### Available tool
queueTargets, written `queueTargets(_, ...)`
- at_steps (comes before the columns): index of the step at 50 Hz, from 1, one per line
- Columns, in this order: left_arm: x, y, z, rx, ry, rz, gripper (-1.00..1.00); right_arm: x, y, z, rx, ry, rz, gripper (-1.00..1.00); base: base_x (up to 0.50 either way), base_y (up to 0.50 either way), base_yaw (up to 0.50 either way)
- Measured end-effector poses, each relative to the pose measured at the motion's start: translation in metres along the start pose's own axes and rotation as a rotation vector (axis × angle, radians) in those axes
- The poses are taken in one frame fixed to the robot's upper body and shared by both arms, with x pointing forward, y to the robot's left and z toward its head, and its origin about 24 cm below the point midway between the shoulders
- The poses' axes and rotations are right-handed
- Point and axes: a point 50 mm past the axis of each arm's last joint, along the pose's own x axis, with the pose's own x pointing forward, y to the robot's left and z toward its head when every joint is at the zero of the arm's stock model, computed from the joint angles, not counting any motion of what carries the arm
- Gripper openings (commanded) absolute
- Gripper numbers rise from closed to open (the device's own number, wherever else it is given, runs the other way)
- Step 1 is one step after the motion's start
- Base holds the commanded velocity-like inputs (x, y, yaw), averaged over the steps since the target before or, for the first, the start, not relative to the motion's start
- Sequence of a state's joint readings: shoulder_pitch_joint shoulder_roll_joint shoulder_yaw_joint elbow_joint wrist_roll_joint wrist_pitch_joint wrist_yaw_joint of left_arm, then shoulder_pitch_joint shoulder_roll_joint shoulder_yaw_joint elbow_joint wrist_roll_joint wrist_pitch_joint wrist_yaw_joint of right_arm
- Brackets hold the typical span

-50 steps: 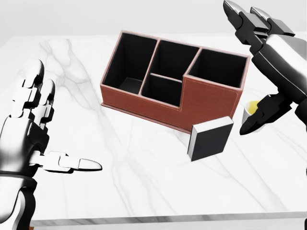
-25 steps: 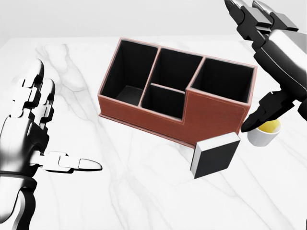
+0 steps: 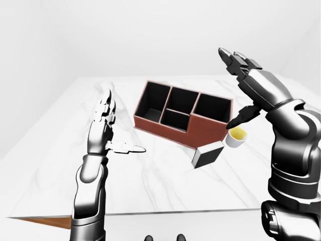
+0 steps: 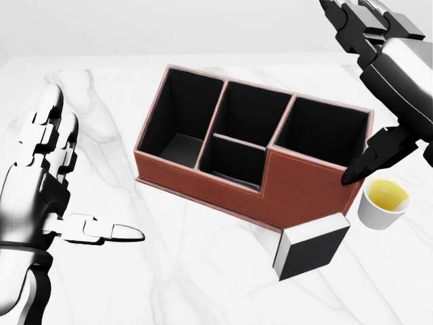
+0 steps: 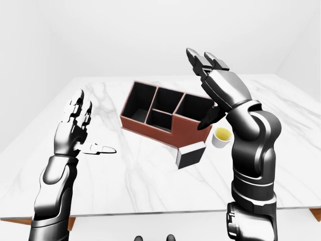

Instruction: Pick up the book and place it in the right compartment of the caddy.

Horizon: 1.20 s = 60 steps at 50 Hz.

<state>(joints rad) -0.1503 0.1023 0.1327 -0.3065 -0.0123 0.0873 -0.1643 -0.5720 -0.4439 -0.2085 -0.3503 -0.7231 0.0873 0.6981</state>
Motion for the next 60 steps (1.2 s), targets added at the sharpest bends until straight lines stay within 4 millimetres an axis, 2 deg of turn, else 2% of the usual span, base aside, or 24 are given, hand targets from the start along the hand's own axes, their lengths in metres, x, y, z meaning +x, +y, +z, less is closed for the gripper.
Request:
queueTargets(31, -0.001, 0.001, 0.002, 0.002, -0.008, 0.0, 1.0, -0.003, -0.002, 0.007, -0.013, -0.021, -0.021, 1.0, 0.13, 0.0, 0.0)
queueTargets(41, -0.001, 0.001, 0.0, -0.002, 0.002, 0.001, 1.0, -0.013, -0.005, 0.023, -0.029, -0.084, -0.063, 1.0, 0.0, 0.0, 0.0)
queueTargets(52, -0.002, 0.0, -0.003, -0.006, 0.012, 0.0, 1.0, -0.031, 0.0, 0.042, -0.065, -0.123, -0.102, 1.0, 0.0, 0.0, 0.0)
queueTargets(56, -0.002, 0.0, -0.003, -0.007, 0.014, -0.002, 1.0, -0.039, 0.003, 0.046, -0.073, -0.121, -0.112, 0.8, 0.0, 0.0, 0.0)
queueTargets(60, -0.002, -0.001, -0.004, -0.009, 0.016, -0.002, 1.0, -0.047, 0.006, 0.049, -0.084, -0.108, -0.121, 0.74, 0.0, 0.0, 0.0)
